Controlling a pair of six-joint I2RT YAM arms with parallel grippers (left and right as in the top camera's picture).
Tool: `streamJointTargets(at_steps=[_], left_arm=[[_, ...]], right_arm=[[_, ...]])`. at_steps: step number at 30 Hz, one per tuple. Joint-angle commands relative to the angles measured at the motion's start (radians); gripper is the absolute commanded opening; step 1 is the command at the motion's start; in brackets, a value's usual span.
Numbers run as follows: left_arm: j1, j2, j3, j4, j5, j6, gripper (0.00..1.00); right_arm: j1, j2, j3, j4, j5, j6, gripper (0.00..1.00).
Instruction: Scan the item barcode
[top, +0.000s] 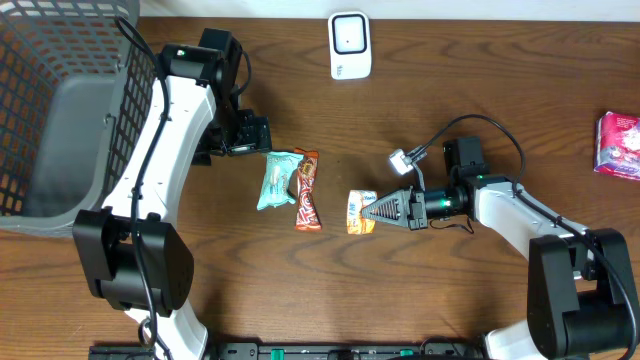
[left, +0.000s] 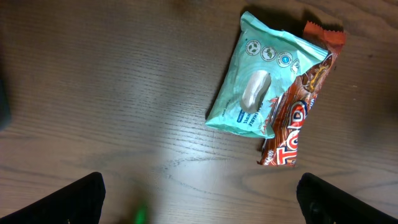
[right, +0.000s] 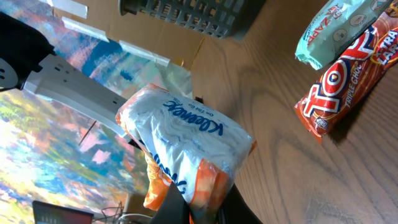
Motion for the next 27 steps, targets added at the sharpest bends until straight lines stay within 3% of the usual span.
streamJointTargets(at_steps=[1,5,18,27], left_arm=[[0.004,-0.008,-0.001,-0.003,-0.010,0.010,0.98],[0.004,-0.008,-0.001,-0.003,-0.010,0.010,0.98],[0.004,-0.008,-0.001,-0.003,-0.010,0.010,0.98],[0.004,-0.008,-0.001,-0.003,-0.010,0.010,0.98]], right_arm=[[0.006,0.006,-0.005,0.001,0.015,0.003,0.01],[0.006,0.006,-0.005,-0.031,0.122,0.042,0.01],[0.006,0.006,-0.005,-0.043,0.163,0.043,0.01],[0.006,0.006,0.004,-0.042,0.276,0.132,0.01]])
